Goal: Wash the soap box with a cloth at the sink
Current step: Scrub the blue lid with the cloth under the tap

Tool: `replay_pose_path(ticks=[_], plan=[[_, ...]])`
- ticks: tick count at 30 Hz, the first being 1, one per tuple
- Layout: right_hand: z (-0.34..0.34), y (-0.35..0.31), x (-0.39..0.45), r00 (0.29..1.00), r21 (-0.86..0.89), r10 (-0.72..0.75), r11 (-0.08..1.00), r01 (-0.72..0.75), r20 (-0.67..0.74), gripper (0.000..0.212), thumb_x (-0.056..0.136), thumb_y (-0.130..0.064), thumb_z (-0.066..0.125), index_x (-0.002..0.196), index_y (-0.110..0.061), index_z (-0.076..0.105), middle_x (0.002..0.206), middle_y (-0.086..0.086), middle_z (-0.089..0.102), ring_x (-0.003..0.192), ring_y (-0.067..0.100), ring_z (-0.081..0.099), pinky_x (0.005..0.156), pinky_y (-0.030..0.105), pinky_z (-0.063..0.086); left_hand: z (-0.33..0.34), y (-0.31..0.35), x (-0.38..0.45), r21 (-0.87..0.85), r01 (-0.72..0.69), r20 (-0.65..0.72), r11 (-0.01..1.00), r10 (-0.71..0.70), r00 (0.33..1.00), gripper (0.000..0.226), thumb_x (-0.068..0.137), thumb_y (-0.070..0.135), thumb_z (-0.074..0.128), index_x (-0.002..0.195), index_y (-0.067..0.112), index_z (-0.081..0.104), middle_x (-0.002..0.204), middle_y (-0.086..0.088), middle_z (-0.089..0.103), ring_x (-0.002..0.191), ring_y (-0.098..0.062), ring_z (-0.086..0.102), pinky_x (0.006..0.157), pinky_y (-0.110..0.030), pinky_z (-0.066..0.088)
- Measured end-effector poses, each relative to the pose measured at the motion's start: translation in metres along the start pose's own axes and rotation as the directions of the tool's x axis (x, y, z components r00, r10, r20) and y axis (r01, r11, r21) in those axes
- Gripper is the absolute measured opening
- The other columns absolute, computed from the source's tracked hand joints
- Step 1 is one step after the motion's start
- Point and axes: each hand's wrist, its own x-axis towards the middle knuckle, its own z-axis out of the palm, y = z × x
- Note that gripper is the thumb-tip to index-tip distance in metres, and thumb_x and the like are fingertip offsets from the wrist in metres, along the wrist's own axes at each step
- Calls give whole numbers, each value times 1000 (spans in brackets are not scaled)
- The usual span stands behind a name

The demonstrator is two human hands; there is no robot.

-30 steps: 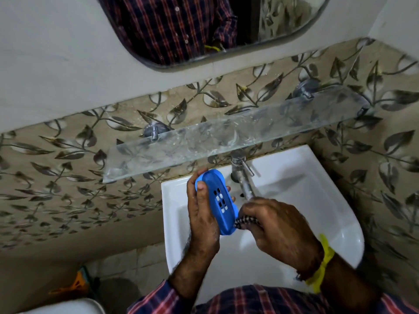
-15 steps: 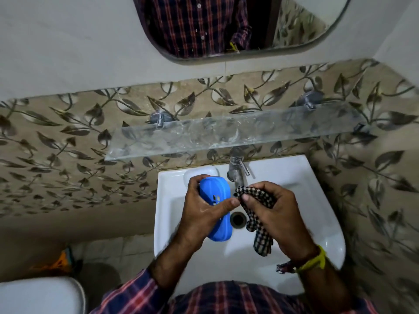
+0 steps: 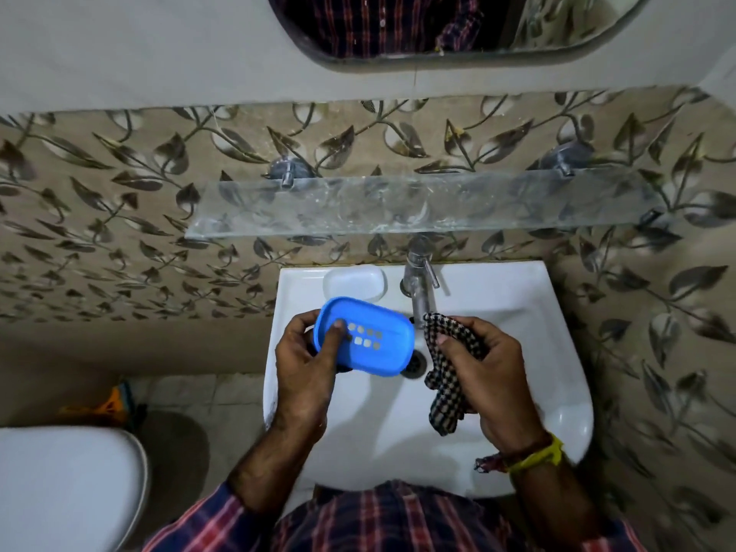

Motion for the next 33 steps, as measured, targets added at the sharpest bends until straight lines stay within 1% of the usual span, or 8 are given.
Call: replay_pose_path(ticks=[2,7,14,19,21,26,30,33], plan=[[-1,0,0,1000,-3,2,1000,-2,7,20,89,8,62,91,-10,70,58,6,69,42,23,63,41,27,50,0,0,-4,33,-4,3,999,4,1000,18,94,6,69,95,24,65,74,3,75,67,-7,71,49,-25,57],[-5,-4,3,999,-19,-33,999,33,-17,19,88,4,66,87,-15,62,62,-12,71,48,2,64,44,17,50,2,8,-11,56,-46,28,997,45,999,25,95,2,67,98,26,63,90,-7,74,76,-15,71,51,-25,58],[-12,-14,7,999,36,-37,999,37,-5,5,92,-5,67,89,-9,68,62,-8,71,47,4,65,41,19,48,0,16,-16,61,-113,66,992,109,992,26,93,3,69,103,27,64,91,1,77,78,-11,73,53,-25,58],[-6,-14,12,1000,50,-14,999,13,11,8,93,-11,66,86,-13,69,60,-6,71,45,6,65,36,21,46,-5,25,-13,18,-142,66,990,141,988,24,92,2,69,111,17,63,86,10,80,79,-9,76,54,-26,60],[-2,-13,14,999,55,-23,998,21,26,8,93,-10,66,87,-13,69,61,-6,72,45,7,66,38,21,47,-5,34,-8,-22,-162,64,987,163,985,30,93,0,68,118,13,59,85,9,80,76,-11,76,53,-27,59],[10,-12,19,999,68,-20,998,17,49,4,93,-9,66,90,-10,69,63,-4,73,46,9,67,39,22,49,5,66,14,-78,-231,135,970,240,961,52,91,0,69,133,28,55,99,-1,78,86,-25,78,58,-34,62],[16,-13,21,999,78,-2,997,-2,52,8,93,-10,66,95,-2,67,66,2,72,46,13,67,38,27,50,20,91,44,-82,-185,148,979,196,969,50,91,4,73,135,22,59,115,-18,71,93,-27,77,63,-37,63],[21,-16,26,1000,68,-11,998,9,26,12,92,-8,66,97,2,66,78,16,71,53,20,68,46,33,55,34,103,64,-75,-141,177,987,152,972,54,86,6,79,135,16,57,117,-20,69,85,-22,78,61,-32,62]])
